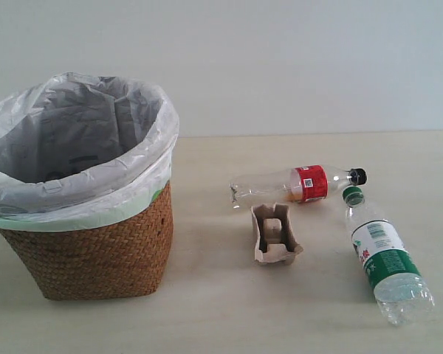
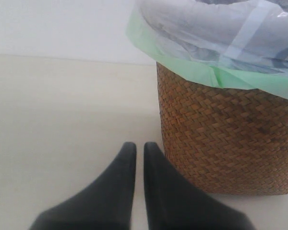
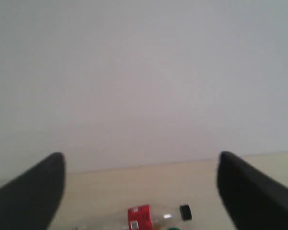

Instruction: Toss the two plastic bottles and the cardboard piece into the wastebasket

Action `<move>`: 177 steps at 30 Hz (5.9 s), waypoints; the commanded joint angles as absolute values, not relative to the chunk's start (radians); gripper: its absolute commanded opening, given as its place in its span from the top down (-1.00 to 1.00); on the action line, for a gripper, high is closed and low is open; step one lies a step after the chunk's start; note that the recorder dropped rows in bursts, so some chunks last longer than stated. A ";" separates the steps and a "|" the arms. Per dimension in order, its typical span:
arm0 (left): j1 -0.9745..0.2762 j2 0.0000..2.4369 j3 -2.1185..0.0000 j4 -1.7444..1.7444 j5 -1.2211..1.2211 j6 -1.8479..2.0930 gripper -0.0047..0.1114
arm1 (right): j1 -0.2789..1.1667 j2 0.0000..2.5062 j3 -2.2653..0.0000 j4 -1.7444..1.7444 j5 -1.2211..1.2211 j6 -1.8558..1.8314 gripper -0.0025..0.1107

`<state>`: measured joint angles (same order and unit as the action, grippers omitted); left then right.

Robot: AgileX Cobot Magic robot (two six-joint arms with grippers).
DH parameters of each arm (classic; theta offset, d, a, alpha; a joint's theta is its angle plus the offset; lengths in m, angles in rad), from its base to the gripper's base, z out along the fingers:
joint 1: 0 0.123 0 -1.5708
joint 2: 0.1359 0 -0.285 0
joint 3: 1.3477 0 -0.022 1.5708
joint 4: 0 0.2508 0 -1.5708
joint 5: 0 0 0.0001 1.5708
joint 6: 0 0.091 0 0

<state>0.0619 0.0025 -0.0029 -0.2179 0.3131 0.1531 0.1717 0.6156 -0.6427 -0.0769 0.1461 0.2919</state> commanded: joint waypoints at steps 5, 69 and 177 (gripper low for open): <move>0.065 0.000 0.000 -0.216 0.310 0.144 0.82 | 0.171 0.929 -0.764 -0.088 0.449 0.250 -0.90; 0.065 0.000 0.000 -0.216 0.310 0.144 0.82 | 0.288 1.601 -0.897 0.129 0.479 -0.224 0.96; 0.065 0.000 0.000 -0.216 0.310 0.144 0.82 | 0.381 2.129 -1.559 -0.059 0.550 0.708 -0.85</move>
<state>0.0619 0.0025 -0.0029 -0.2179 0.3131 0.1531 0.3861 2.1301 -1.5541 -0.0722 0.5809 0.7028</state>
